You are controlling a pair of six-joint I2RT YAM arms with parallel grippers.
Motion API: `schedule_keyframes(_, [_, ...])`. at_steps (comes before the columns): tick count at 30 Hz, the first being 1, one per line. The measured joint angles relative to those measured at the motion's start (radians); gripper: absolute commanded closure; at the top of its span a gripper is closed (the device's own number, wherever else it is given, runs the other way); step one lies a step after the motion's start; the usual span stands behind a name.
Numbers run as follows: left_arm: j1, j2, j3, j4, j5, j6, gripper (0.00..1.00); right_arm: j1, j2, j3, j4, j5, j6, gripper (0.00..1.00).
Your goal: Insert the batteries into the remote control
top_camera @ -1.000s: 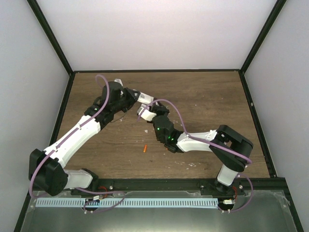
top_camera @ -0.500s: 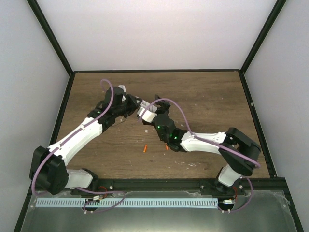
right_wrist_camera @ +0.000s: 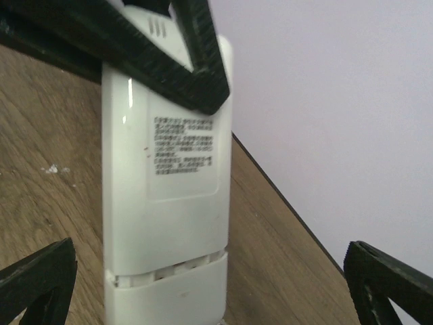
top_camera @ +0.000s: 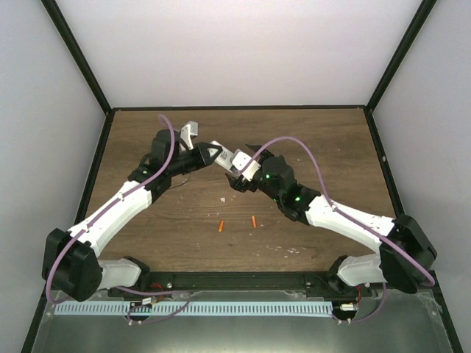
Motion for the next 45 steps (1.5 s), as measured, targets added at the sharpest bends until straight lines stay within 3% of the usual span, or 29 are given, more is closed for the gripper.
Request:
schedule_keyframes(15, [0.027, 0.008, -0.022, 0.037, 0.258, 0.177, 1.00, -0.045, -0.036, 0.000, -0.150, -0.256, 0.062, 0.01])
schedule_keyframes(45, [0.049, 0.008, -0.021, 0.008, 0.318, 0.248, 1.00, -0.089, -0.065, -0.034, -0.201, -0.303, 0.075, 0.19])
